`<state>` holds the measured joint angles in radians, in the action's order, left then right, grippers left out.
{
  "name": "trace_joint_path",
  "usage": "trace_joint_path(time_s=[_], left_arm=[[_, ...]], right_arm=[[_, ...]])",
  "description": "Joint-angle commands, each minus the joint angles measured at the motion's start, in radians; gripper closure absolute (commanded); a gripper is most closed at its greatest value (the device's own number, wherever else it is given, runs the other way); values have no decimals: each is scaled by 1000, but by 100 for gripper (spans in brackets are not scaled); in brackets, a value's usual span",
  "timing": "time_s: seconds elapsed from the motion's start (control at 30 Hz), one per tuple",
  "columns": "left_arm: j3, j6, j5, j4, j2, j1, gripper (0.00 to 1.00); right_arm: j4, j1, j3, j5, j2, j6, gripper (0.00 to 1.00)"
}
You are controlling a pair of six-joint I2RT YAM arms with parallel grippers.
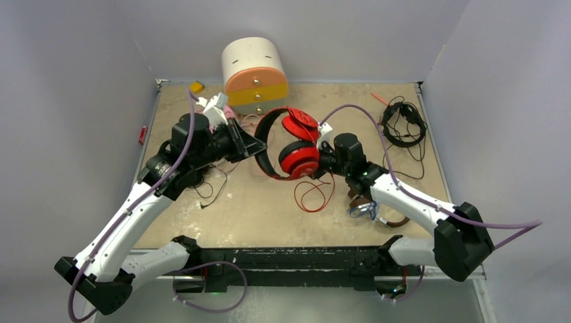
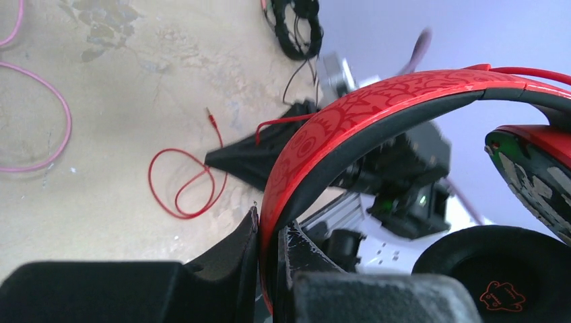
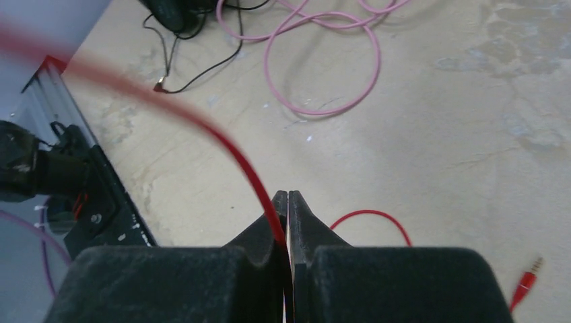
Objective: Wrap the headphones
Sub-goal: Wrap the headphones cable around the headphones.
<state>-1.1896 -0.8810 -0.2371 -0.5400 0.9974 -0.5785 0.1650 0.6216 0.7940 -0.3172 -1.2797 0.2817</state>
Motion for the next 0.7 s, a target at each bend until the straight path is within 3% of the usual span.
trace_joint_path(time_s=[0.0, 0.2, 0.57, 0.67], left_arm=[[11, -180, 24, 168, -23, 76, 100], [-5, -233, 139, 152, -5, 161, 100], [-77, -159, 766, -27, 33, 161, 100], [-86, -138, 860, -71, 69, 161, 100]], right_arm=[[185, 52, -69, -87, 60, 63, 97], [177, 216, -84, -15, 59, 74, 100], [46, 438, 13, 61, 41, 63, 100], [-27, 479, 85, 68, 17, 37, 100]])
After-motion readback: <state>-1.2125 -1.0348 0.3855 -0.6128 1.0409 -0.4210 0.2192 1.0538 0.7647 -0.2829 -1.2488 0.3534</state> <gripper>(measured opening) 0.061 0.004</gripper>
